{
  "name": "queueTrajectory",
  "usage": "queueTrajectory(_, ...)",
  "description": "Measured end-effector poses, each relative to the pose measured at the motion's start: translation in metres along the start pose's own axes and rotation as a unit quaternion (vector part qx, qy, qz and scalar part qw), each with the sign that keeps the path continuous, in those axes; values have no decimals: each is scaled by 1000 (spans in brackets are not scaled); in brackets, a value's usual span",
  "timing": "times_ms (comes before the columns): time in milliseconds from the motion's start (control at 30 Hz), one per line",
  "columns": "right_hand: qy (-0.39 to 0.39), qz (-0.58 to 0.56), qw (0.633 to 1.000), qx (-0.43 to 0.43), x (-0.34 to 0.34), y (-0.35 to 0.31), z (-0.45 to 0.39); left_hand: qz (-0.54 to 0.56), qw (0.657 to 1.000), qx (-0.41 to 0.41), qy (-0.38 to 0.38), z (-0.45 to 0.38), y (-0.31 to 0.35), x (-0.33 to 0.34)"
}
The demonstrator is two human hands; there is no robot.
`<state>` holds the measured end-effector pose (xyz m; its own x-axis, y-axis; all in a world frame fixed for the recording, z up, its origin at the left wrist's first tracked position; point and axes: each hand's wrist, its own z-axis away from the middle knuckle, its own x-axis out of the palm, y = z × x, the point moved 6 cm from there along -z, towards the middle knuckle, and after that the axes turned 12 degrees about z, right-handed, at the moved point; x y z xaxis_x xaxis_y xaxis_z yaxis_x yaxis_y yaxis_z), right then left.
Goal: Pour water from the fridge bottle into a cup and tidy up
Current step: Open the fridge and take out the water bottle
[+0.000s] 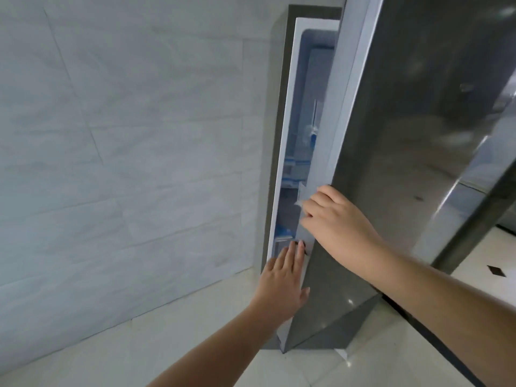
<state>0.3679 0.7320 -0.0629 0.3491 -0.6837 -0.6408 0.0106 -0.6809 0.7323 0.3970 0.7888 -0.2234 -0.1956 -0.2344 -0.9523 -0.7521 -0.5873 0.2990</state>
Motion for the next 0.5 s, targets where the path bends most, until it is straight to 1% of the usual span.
queueTrajectory(100,35,1,999,26,4,-3,34,11,999,37,-7,21,23,8)
queueTrajectory(167,42,20,998,53,-2,-6,57,20,997,69,-18,31,36,13)
queueTrajectory(233,16,35,996,86,-8,-9,79,26,995,93,-26,40,47,17)
queueTrajectory(400,-84,26,980,181,-18,-16,128,29,985,163,-57,61,78,23)
queueTrajectory(500,-108,20,965,239,-24,-21,150,21,975,215,-54,71,94,20)
